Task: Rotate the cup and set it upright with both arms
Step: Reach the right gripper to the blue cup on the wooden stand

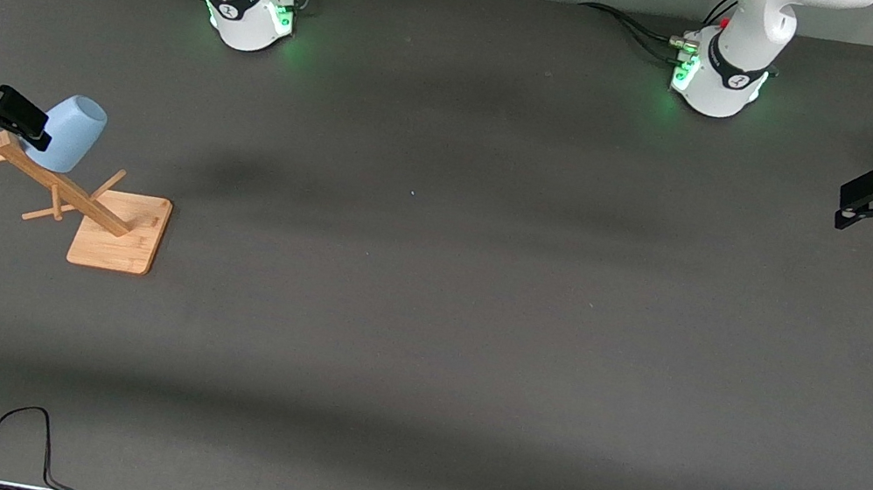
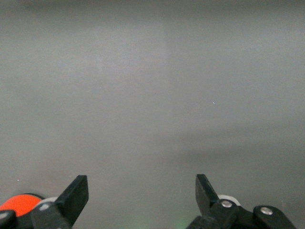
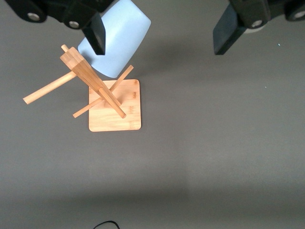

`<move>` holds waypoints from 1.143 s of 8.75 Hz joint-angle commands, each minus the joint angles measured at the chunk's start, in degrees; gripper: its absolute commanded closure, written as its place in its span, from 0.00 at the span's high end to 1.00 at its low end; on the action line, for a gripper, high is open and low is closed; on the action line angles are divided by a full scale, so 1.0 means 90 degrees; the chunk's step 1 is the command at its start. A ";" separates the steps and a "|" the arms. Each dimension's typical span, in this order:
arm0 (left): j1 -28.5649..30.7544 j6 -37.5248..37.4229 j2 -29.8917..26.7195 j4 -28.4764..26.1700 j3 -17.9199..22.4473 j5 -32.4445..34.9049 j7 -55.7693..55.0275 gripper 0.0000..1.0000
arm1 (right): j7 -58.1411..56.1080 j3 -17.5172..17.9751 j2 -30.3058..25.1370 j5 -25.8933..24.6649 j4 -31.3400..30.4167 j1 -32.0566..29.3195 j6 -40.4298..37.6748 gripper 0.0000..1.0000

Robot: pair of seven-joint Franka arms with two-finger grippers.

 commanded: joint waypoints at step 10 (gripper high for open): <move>0.0041 -0.0031 0.0130 -0.0094 0.0003 -0.0064 0.0084 1.00 | -0.0238 -0.0854 -0.0893 -0.0062 -0.0979 -0.0007 -0.0146 1.00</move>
